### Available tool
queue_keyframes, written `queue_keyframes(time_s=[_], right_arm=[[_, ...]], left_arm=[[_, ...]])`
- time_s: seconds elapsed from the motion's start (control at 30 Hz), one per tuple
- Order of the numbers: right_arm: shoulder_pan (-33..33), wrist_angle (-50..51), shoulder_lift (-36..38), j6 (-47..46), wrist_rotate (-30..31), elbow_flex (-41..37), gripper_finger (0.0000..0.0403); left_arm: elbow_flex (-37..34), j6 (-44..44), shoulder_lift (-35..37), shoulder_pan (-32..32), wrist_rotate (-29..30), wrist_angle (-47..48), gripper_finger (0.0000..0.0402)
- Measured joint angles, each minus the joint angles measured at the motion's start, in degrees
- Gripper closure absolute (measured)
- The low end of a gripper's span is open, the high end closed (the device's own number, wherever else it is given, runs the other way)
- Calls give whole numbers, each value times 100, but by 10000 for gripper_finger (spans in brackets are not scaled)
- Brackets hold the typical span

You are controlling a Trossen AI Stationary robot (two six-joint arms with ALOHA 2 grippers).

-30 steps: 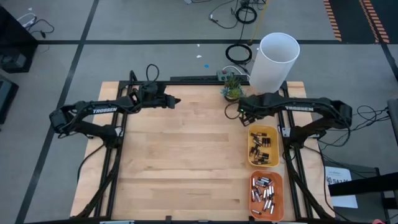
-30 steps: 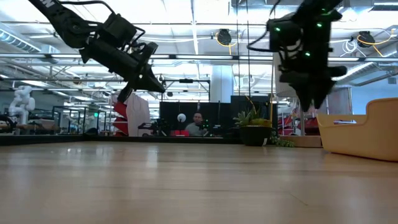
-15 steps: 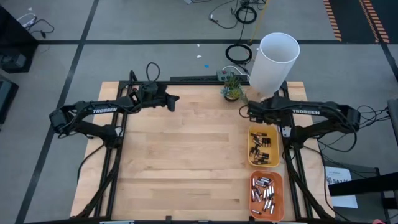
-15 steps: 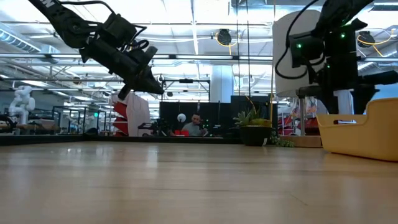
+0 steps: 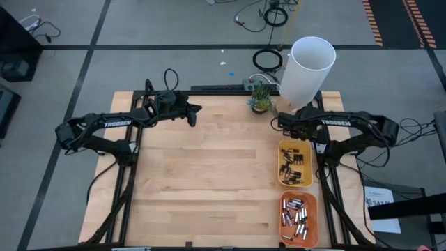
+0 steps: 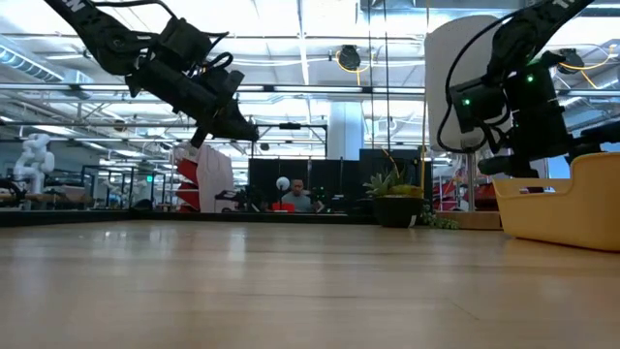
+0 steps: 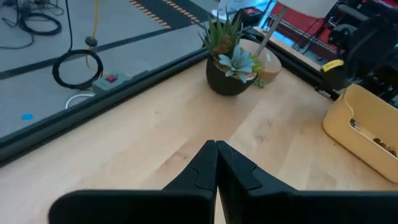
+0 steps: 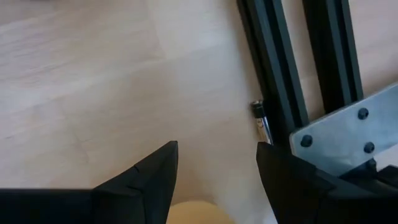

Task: Sort batteries
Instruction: Put the black battery into the orange bin

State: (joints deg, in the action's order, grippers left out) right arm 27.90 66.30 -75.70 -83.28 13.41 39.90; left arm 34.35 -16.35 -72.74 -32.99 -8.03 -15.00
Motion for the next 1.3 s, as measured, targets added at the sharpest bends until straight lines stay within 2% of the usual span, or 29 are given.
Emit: queue_keyframes(time_s=[0.2, 0.37, 0.6, 0.8, 1.03, 1.3], right_arm=[[320, -309, -134, 604, -102, -230, 193], [705, -508, -316, 1449, -371, -443, 193], [1165, -279, -365, 2561, -129, -450, 194], [1693, -654, -346, 3611, -203, -734, 223], [1880, -797, -300, 3847, -238, -829, 268], [1870, -883, 31, 3863, -269, -461, 271]], left_arm=[[0, -23, -1, 0, 0, -4, 391], [0, -639, 0, 0, -1, -2, 391], [0, -1223, 0, 0, -2, -61, 391], [0, -1334, -1, 0, 41, -157, 391], [0, -1339, -1, 0, 57, -162, 391], [0, -1334, 0, 2, 158, -160, 391]])
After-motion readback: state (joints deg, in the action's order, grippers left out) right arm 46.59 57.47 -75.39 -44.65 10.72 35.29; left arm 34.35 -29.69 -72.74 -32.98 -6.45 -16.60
